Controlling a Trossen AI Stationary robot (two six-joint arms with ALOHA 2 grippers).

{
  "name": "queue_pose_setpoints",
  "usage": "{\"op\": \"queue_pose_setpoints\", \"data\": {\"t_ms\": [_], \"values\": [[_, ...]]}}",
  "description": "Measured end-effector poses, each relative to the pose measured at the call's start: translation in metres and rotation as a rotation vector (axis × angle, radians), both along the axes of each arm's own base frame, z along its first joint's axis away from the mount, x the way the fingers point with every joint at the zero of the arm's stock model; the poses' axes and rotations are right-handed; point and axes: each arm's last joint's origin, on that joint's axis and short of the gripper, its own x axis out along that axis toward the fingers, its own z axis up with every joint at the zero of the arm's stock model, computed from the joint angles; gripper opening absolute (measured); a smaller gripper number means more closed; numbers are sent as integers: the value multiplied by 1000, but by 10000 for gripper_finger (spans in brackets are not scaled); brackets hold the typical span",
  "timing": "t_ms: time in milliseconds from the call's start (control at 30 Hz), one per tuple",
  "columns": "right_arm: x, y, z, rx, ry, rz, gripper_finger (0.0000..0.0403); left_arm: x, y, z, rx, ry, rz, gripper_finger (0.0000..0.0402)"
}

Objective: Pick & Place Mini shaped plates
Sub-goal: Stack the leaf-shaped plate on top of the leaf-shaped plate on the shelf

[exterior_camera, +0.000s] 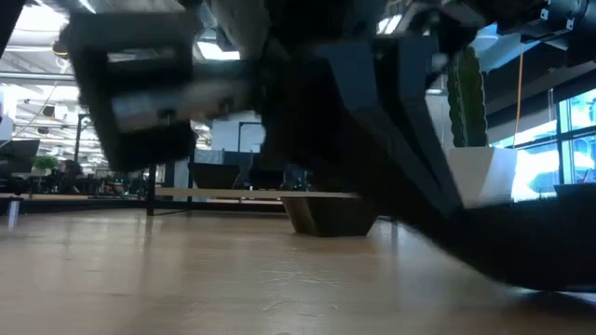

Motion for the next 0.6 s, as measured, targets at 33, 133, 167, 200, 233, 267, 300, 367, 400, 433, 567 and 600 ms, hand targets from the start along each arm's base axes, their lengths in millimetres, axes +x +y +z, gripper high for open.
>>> {"op": "queue_pose_setpoints", "data": {"t_ms": [33, 133, 167, 200, 233, 267, 300, 367, 400, 433, 567, 600], "values": [[0, 0, 0, 0, 0, 0, 16, -1, -1, 4, 3, -12, 2, 3], [0, 0, 0, 1, 1, 0, 16, -6, -4, 22, 27, -56, 31, 2], [0, 0, 0, 1, 1, 0, 16, -10, -5, 32, 41, -71, 44, 2], [0, 0, 0, 1, 2, 0, 16, -14, -5, 41, 59, -86, 58, 2], [0, 0, 0, 1, 3, 0, 16, -18, -5, 53, 72, -105, 73, 2], [0, 0, 0, 2, 3, 0, 16, -23, -4, 66, 86, -121, 89, 2], [0, 0, 0, 2, 3, 1, 16, -30, -2, 78, 104, -130, 105, 2], [0, 0, 0, 2, 5, 1, 16, -41, 5, 103, 109, -148, 152, 2], [0, 0, -1, 1, 7, 1, 16, -47, 10, 116, 104, -151, 182, 2], [0, 0, -1, -1, 6, 0, 16, -51, 17, 127, 95, -158, 213, 2], [0, 0, -1, -1, 6, 0, 16, -66, 50, 168, 68, -208, 339, 2], [0, 0, -1, -1, 6, 0, 16, -70, 60, 176, 70, -218, 368, 2]]}}
